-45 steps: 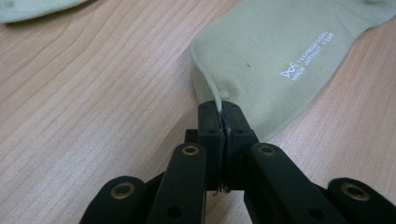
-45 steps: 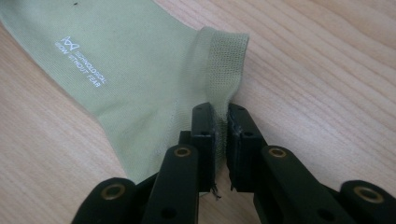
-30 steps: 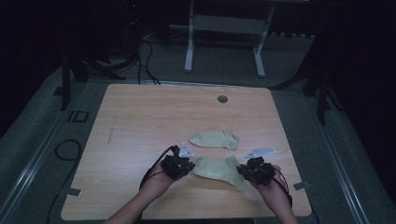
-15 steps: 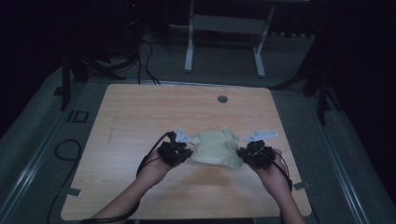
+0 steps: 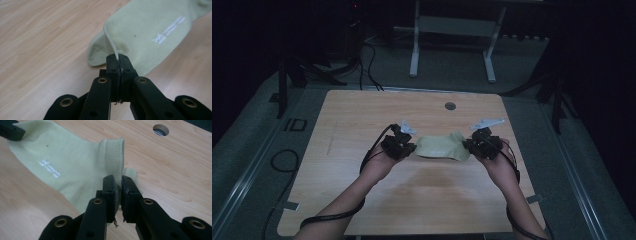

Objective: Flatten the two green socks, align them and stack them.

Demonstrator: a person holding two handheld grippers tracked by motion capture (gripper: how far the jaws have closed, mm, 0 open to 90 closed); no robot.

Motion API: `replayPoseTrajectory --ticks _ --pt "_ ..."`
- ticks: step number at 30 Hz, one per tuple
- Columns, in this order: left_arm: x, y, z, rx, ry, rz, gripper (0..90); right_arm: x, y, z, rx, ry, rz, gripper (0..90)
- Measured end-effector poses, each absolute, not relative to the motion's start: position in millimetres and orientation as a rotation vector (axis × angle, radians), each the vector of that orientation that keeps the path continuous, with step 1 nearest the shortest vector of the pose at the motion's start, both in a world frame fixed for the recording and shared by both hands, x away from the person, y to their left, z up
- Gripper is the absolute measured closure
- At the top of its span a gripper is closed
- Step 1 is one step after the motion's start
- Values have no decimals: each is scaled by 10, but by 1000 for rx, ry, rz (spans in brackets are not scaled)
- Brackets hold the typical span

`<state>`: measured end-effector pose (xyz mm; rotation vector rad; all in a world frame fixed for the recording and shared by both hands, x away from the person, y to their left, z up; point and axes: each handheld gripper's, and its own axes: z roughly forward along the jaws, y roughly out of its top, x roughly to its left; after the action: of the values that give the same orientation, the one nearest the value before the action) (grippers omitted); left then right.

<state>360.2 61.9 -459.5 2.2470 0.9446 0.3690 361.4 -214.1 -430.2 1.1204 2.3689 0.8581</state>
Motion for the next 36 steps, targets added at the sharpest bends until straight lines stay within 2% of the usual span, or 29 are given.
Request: replayPoseTrajectory --ticks 11,19,26,36 --pt "3863 486 -4777 2260 994 358 881 4002 -2191 -4469 1223 2366 806 825" --pt "3992 358 -5051 2301 1022 349 882 4221 -2272 -4796 1311 2390 767 823" --pt "4052 303 -5224 2327 1035 312 881 4320 -2302 -5035 1363 2422 712 820" --pt "4152 279 -5386 2347 1063 342 880 4462 -2283 -5220 1411 2435 691 815"
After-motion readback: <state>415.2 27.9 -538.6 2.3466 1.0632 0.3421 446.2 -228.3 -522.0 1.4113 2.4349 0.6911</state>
